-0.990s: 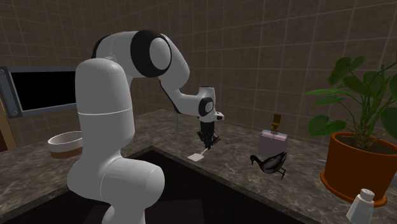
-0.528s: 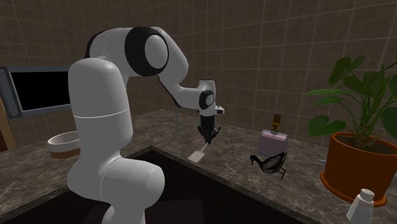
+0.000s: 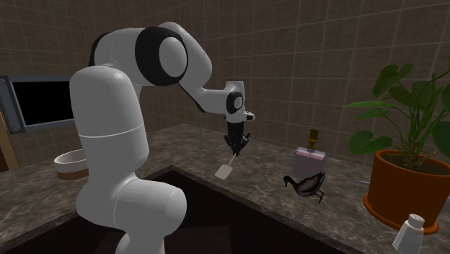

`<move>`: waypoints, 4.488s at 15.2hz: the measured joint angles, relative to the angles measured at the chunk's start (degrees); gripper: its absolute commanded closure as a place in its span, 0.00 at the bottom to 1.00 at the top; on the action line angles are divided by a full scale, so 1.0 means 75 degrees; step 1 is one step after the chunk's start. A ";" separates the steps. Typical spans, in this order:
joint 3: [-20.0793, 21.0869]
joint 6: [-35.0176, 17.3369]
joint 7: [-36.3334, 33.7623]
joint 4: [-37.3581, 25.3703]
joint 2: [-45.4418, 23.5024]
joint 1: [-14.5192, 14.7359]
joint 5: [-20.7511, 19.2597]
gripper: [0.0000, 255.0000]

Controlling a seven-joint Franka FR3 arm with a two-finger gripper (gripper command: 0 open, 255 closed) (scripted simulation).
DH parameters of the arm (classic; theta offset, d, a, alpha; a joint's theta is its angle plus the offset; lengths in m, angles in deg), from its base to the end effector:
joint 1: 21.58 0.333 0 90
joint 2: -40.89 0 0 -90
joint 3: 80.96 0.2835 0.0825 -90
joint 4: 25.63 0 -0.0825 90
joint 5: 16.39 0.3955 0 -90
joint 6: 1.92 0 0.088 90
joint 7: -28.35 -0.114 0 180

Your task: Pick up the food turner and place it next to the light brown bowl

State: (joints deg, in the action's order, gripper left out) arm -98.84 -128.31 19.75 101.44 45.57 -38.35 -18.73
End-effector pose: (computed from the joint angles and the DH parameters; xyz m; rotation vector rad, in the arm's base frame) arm 0.4374 -0.3048 0.3704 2.9106 -1.1148 0.0975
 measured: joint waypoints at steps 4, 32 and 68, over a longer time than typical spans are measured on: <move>0.0025 0.0431 -0.0046 -0.0272 0.0163 0.0009 -0.0048 1.00; 0.2200 0.1788 -0.3145 0.1781 0.3468 0.0976 -0.0065 1.00; 0.6894 0.1325 -0.8451 0.1794 0.3177 0.2942 0.2058 1.00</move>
State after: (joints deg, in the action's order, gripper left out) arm -47.13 -118.37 -43.63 114.90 69.40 -16.28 -3.29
